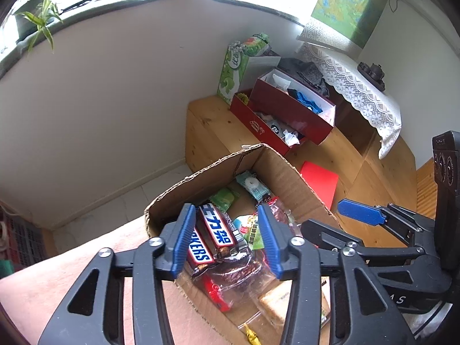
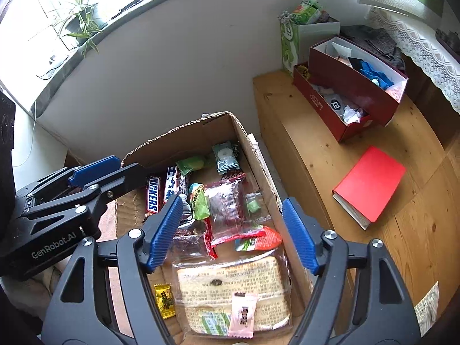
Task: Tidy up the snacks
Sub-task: 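Open both grippers over the box and withdraw them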
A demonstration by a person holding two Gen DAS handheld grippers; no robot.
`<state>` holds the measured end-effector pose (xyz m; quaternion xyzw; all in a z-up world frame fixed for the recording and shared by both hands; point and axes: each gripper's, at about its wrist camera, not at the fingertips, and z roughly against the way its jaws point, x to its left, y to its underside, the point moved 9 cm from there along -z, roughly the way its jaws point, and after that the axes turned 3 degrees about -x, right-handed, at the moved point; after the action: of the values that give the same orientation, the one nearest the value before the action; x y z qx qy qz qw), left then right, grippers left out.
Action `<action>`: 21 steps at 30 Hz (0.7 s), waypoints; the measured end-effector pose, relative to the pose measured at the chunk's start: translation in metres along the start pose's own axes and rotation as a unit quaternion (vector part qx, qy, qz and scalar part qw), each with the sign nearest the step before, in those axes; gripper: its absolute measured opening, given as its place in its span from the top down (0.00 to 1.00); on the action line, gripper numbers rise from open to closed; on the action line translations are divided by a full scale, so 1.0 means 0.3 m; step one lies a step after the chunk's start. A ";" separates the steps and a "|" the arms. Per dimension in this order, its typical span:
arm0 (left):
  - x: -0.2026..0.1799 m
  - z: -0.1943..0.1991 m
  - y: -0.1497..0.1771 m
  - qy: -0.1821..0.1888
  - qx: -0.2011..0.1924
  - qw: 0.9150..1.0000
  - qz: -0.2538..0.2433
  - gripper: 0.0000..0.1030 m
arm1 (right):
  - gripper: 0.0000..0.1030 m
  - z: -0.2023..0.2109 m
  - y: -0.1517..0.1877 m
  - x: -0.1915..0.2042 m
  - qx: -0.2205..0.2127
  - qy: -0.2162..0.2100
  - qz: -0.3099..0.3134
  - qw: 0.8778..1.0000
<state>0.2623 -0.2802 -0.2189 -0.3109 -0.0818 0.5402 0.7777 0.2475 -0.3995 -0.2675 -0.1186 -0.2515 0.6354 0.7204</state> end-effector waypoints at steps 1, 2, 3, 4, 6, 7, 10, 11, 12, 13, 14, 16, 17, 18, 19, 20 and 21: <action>0.004 0.010 0.001 -0.001 -0.002 1.000 -0.001 0.53 | 0.27 0.012 0.004 0.001 -0.003 0.004 -0.001 1.000; 0.009 0.023 0.004 -0.001 -0.003 1.000 0.000 0.53 | 0.27 0.027 0.010 0.003 -0.006 0.009 -0.001 1.000; 0.013 0.034 0.008 0.001 -0.003 1.000 0.002 0.53 | 0.27 0.042 0.017 0.005 -0.010 0.014 0.000 1.000; 0.016 0.043 0.010 0.003 -0.003 1.000 0.003 0.53 | 0.27 0.057 0.023 0.008 -0.014 0.021 0.003 1.000; 0.025 0.068 0.019 0.003 -0.005 1.000 0.003 0.53 | 0.27 0.086 0.034 0.014 -0.020 0.029 0.007 0.999; 0.029 0.082 0.023 0.004 -0.007 1.000 0.002 0.53 | 0.27 0.099 0.041 0.021 -0.022 0.032 0.007 0.999; 0.035 0.116 0.036 0.005 -0.010 1.000 0.005 0.53 | 0.27 0.140 0.056 0.039 -0.029 0.037 0.006 0.999; 0.037 0.129 0.041 0.007 -0.011 1.000 0.007 0.53 | 0.27 0.157 0.061 0.047 -0.033 0.040 0.007 0.999; 0.038 0.142 0.045 0.008 -0.013 1.000 0.008 0.53 | 0.27 0.169 0.064 0.053 -0.036 0.044 0.007 0.998; 0.038 0.155 0.050 0.008 -0.014 1.000 0.008 0.53 | 0.27 0.182 0.067 0.061 -0.038 0.047 0.008 0.998; 0.038 0.168 0.057 0.009 -0.015 1.000 0.008 0.53 | 0.26 0.195 0.069 0.069 -0.041 0.049 0.008 0.998; 0.036 0.197 0.071 0.010 -0.018 1.000 0.009 0.53 | 0.21 0.220 0.073 0.082 -0.045 0.051 0.008 0.998; 0.036 0.211 0.079 0.010 -0.019 1.000 0.009 0.53 | 0.20 0.235 0.074 0.089 -0.049 0.053 0.007 0.997; 0.035 0.224 0.085 0.009 -0.021 1.000 0.009 0.53 | 0.20 0.248 0.075 0.093 -0.052 0.057 0.007 0.997; 0.034 0.236 0.090 0.010 -0.022 1.000 0.009 0.53 | 0.20 0.261 0.079 0.098 -0.055 0.060 0.006 0.997; 0.032 0.249 0.097 0.011 -0.022 1.000 0.009 0.53 | 0.19 0.276 0.082 0.105 -0.058 0.063 0.006 0.996; 0.031 0.259 0.102 0.012 -0.022 1.000 0.009 0.53 | 0.19 0.287 0.085 0.111 -0.060 0.066 0.006 0.996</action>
<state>0.2059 -0.2344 -0.1766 -0.3354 -0.0814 0.5411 0.7669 0.1837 -0.3758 -0.2001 -0.2050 -0.2402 0.6143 0.7231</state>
